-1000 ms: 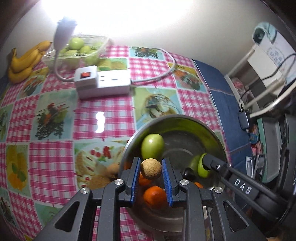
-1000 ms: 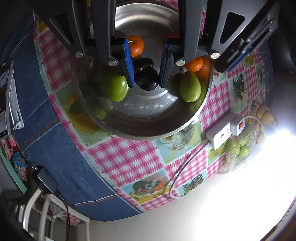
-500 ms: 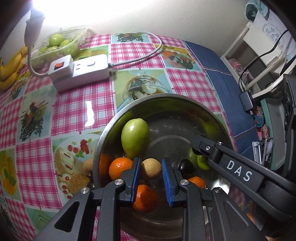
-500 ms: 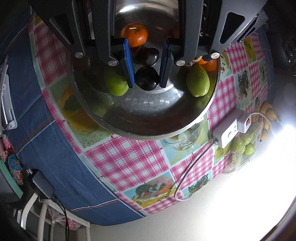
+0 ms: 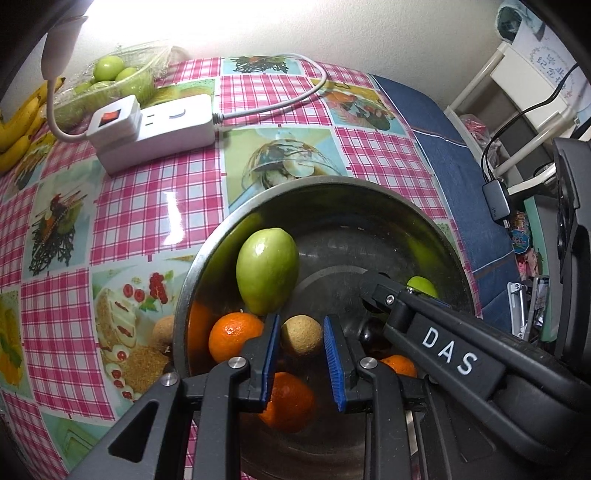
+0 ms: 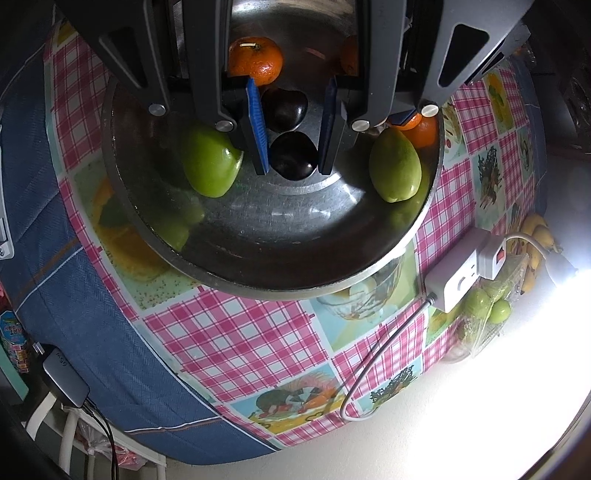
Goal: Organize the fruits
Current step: 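Carry the brown fruit with the left tool while the right tool carries the plum into the bowl, then open both tools to release the brown fruit and plum inside the bowl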
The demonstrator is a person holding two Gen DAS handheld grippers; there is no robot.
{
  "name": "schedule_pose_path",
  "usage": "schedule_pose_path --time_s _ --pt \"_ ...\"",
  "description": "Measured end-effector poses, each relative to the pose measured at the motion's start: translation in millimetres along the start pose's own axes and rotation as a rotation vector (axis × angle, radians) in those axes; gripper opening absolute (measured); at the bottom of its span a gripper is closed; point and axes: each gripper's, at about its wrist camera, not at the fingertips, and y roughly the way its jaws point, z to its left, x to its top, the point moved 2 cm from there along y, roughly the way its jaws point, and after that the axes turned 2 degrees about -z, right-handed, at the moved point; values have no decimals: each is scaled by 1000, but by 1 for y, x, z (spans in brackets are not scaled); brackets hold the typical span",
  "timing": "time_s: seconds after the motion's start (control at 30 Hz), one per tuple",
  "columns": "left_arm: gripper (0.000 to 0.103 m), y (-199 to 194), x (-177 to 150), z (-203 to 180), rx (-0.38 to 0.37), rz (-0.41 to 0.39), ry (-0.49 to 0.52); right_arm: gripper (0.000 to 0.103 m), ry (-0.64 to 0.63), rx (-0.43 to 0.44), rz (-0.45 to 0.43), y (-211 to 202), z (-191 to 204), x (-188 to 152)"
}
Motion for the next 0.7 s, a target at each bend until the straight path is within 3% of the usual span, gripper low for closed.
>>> schedule_pose_path --time_s 0.43,0.7 --pt "28 0 0 0 2 3 5 30 -4 -8 12 4 2 0" --pt "29 -10 4 3 1 -15 2 30 -26 -4 -26 -13 7 5"
